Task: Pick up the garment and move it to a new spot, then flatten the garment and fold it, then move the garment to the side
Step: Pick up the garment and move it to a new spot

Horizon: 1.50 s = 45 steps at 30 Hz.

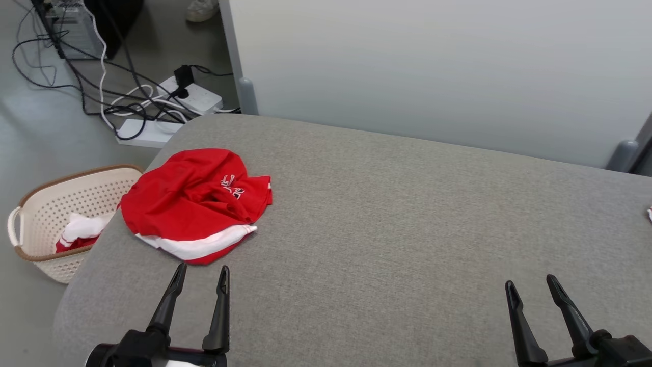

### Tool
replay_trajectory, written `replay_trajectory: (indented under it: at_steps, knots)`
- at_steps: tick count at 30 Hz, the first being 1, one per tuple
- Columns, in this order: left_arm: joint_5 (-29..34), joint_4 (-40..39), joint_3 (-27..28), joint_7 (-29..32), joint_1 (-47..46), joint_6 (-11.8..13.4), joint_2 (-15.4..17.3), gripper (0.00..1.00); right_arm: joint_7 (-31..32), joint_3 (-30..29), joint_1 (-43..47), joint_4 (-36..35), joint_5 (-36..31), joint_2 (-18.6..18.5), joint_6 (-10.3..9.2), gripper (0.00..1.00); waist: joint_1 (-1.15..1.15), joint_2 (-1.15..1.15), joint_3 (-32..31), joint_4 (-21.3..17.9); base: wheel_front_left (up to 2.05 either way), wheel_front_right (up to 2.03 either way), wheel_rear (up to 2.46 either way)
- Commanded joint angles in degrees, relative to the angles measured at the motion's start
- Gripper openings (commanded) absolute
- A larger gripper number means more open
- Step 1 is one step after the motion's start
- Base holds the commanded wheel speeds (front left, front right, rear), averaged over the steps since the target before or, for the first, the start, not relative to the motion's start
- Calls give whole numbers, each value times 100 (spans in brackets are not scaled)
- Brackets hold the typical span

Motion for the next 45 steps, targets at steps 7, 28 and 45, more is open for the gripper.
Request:
replay_trajectory:
  at_steps: [7, 28, 45]
  knots:
    - [-25, -196, 201, -58, -315, 152, -1, 100, -68, 193, -351, -238, 87, -159, 18, 100, 0, 0, 174, 558, 0, 0, 0]
    - [-296, -136, 252, -58, -499, 318, -2, 100, -68, 316, -417, -224, 106, -163, 18, 100, 0, 0, 360, 875, 0, 0, 0]
    - [-915, 1114, 312, 158, -2110, 757, -2, 100, -68, 396, -753, -260, 155, -595, 18, 100, 0, 0, 1165, 534, 0, 0, 0]
